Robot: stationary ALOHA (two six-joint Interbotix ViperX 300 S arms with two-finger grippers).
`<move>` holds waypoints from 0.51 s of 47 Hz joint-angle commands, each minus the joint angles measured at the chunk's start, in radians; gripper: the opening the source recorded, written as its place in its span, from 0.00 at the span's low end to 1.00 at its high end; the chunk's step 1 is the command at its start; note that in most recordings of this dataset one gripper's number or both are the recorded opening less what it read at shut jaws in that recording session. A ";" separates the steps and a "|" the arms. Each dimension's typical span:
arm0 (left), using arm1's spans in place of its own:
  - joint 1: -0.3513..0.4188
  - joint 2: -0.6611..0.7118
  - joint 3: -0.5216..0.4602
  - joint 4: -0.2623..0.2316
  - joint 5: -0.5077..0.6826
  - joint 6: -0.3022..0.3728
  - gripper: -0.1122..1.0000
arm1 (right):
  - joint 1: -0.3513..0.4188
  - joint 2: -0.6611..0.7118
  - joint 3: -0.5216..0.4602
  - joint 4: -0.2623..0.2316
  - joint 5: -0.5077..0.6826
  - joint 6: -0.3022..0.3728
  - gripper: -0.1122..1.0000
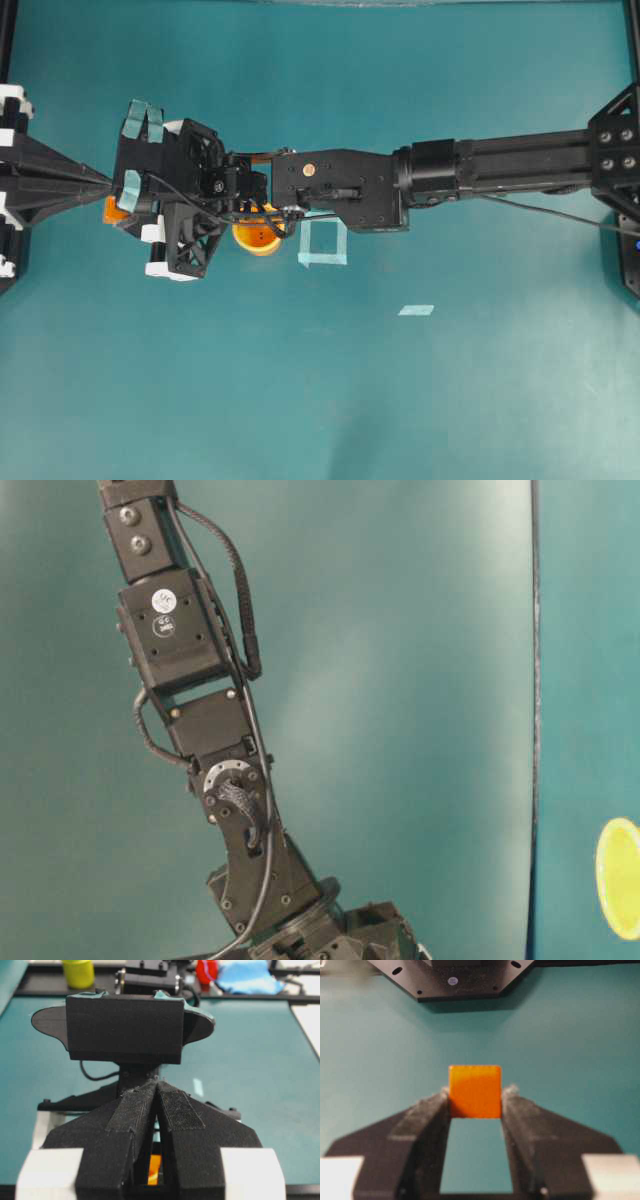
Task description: Move the block to the left with right arm.
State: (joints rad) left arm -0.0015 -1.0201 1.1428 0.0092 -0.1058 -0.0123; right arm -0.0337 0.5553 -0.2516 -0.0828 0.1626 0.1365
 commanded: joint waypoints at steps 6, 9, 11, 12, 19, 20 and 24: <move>-0.002 -0.002 -0.034 0.002 -0.003 -0.003 0.10 | 0.002 -0.025 -0.028 -0.002 -0.011 0.003 0.44; 0.000 -0.002 -0.035 0.002 -0.003 -0.003 0.10 | 0.002 -0.025 -0.028 0.000 -0.011 0.003 0.44; -0.002 -0.002 -0.035 0.002 -0.002 -0.003 0.10 | 0.002 -0.025 -0.028 -0.002 -0.011 0.003 0.44; 0.000 -0.002 -0.035 0.002 0.000 -0.003 0.10 | 0.002 -0.025 -0.028 -0.002 -0.011 0.003 0.44; -0.002 -0.003 -0.034 0.002 0.006 -0.003 0.10 | 0.002 -0.025 -0.028 0.000 -0.009 0.003 0.44; 0.000 -0.005 -0.034 0.002 0.008 -0.003 0.10 | 0.002 -0.025 -0.028 -0.002 -0.009 0.003 0.44; 0.000 -0.008 -0.035 0.002 0.015 -0.003 0.10 | 0.002 -0.025 -0.028 0.000 -0.008 0.003 0.44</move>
State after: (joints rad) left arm -0.0015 -1.0293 1.1413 0.0092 -0.0920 -0.0138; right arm -0.0337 0.5553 -0.2516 -0.0828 0.1611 0.1365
